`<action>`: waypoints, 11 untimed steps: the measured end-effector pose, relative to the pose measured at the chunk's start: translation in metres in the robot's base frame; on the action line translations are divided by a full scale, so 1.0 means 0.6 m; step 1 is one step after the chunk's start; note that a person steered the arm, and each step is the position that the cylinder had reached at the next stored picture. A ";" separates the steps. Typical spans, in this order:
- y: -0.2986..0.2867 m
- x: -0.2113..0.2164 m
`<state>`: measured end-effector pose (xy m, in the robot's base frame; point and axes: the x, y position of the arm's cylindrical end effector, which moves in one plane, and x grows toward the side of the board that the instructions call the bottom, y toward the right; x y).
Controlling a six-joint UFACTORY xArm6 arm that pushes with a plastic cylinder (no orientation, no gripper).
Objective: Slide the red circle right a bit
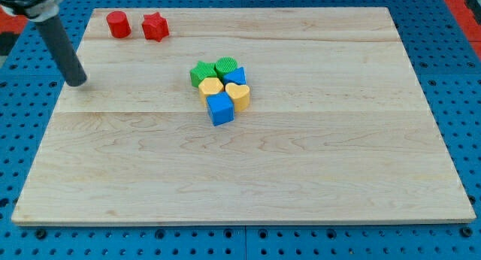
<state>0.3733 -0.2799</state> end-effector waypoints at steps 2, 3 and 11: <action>-0.033 -0.126; -0.033 -0.192; 0.039 -0.223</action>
